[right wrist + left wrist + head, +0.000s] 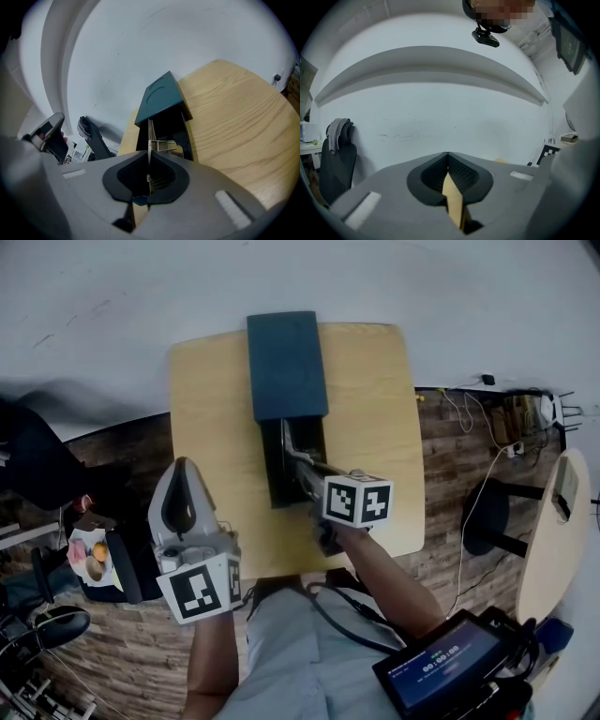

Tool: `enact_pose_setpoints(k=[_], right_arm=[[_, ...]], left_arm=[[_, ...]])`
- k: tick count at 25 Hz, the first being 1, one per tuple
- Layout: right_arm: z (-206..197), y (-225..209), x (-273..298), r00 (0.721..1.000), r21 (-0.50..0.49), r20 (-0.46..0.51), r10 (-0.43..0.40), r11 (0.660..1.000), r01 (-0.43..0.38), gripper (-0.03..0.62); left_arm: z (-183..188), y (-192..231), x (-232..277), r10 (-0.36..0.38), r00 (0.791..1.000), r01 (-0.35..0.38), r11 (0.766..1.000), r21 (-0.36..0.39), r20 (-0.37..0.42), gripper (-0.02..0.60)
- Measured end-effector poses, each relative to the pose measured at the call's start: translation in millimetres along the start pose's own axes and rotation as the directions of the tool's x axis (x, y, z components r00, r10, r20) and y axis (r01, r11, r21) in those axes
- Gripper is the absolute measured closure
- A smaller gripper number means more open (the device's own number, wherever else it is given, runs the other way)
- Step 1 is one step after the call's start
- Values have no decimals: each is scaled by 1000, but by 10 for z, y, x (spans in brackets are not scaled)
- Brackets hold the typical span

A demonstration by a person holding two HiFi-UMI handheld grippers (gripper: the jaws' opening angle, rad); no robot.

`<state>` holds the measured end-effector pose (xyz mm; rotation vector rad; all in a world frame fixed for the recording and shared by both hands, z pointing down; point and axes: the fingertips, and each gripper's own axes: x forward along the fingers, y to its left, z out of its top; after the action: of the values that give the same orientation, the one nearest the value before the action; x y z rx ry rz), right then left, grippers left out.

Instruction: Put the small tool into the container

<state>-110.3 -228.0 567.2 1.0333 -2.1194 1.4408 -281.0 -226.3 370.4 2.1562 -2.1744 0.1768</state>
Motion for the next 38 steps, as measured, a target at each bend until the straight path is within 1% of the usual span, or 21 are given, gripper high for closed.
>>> enact_pose_setpoints(k=[5,14,30,38], right_arm=[[-13,2,55,1000,12,-16,5,1000,-5,589],[2,22,193,999,21,-44,-9,1000,10,589],[76,42,404,998,36,-63,-24,999,26,588],[137,55,504,998,41,-52,-25,999,27,583]], left_arm=[[1,32,-2,4,1000,-4,1000,4,-3,571],[-35,155,63,13,1000,-13,1000,1,-13,570],[-102,377,177,27,999,-27,1000,-8,-31,571],[-141,493,243,34,999,-34,999,-13,-34,570]])
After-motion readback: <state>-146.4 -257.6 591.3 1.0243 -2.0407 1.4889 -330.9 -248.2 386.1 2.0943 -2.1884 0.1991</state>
